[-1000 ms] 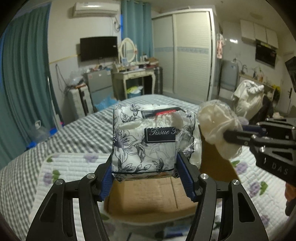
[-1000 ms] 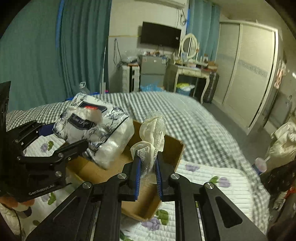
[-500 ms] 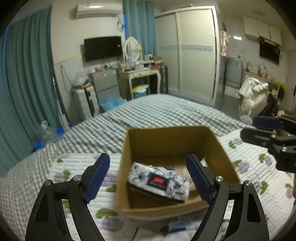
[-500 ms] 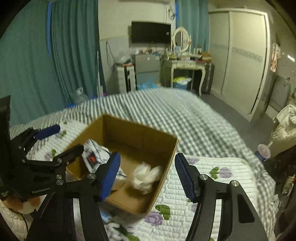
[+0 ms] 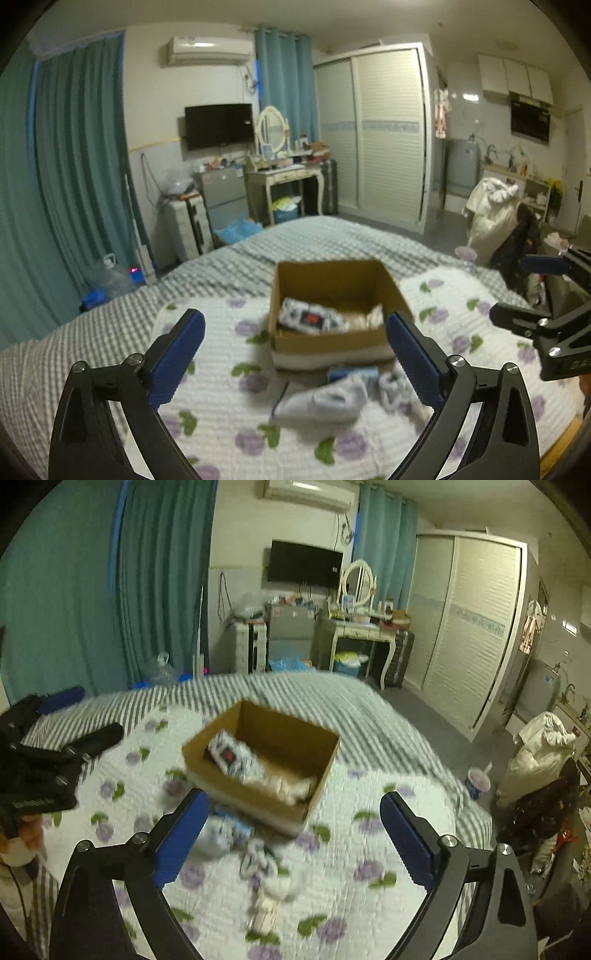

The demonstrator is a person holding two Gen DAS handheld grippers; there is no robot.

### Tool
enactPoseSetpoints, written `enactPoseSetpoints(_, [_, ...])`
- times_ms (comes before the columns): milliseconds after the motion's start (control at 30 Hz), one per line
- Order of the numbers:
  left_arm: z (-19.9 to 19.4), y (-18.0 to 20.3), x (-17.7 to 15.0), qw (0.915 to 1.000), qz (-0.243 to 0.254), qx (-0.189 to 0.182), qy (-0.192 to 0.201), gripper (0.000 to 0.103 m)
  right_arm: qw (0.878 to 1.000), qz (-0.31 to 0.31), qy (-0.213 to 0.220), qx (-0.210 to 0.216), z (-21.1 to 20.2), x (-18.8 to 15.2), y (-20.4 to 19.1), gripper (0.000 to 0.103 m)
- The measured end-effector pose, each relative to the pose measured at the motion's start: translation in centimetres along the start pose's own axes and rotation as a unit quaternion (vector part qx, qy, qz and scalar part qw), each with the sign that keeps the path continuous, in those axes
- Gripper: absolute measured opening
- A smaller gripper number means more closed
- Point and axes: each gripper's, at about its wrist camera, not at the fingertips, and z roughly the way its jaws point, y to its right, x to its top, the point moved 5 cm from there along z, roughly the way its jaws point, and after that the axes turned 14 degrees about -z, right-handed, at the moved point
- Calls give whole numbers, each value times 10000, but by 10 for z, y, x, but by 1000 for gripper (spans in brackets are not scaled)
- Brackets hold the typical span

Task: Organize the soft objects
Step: 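Grasp the white plastic bag with the left gripper while the right grasps the white cloth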

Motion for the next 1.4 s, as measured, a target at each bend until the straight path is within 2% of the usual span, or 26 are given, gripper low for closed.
enactPoseSetpoints(167, [7, -7, -50, 9995, -103, 124, -263, 100, 9987, 142, -447, 207, 24, -54, -26, 94])
enactPoseSetpoints(433, [66, -7, -133, 9926, -159, 217, -1180, 100, 9872, 395, -1466, 487, 107, -141, -51, 93])
enactPoseSetpoints(567, [85, -5, -161, 9879, -35, 337, -1516, 100, 9805, 356, -1803, 690, 132, -162, -57, 76])
enactPoseSetpoints(633, [94, -2, -169, 9851, -59, 325, -1688, 100, 9773, 381, -1881, 896, 140, -167, -58, 59])
enactPoseSetpoints(667, [95, -2, -170, 9848, -60, 328, -1706, 100, 9751, 412, -1921, 1027, 144, -169, -59, 43])
enactPoseSetpoints(700, [96, -2, -170, 9848, -52, 328, -1707, 100, 9734, 424, -1951, 1128, 145, -171, -59, 33])
enactPoseSetpoints(733, [95, 0, -170, 9850, -41, 321, -1697, 100, 9730, 399, -1946, 1173, 144, -172, -59, 29])
enactPoseSetpoints(933, [85, 22, -161, 9880, -134, 237, -1518, 100, 9772, 337, -1703, 1225, 114, -172, -50, 29])
enactPoseSetpoints(1100, [86, 54, -162, 9882, -181, 113, -1518, 100, 9842, 460, -1420, 955, 91, -164, -21, 29])
enactPoseSetpoints(1267, [98, 88, -168, 9857, -262, -72, -1663, 99, 9885, 444, -1382, 421, 94, -155, 18, 29])
enactPoseSetpoints(1367, [109, 104, -175, 9837, -288, -129, -1773, 98, 9877, 535, -1405, 422, 99, -158, 33, 29])
enactPoseSetpoints(1400, [113, 109, -178, 9827, -300, -151, -1821, 94, 9876, 534, -1418, 424, 100, -159, 34, 29])
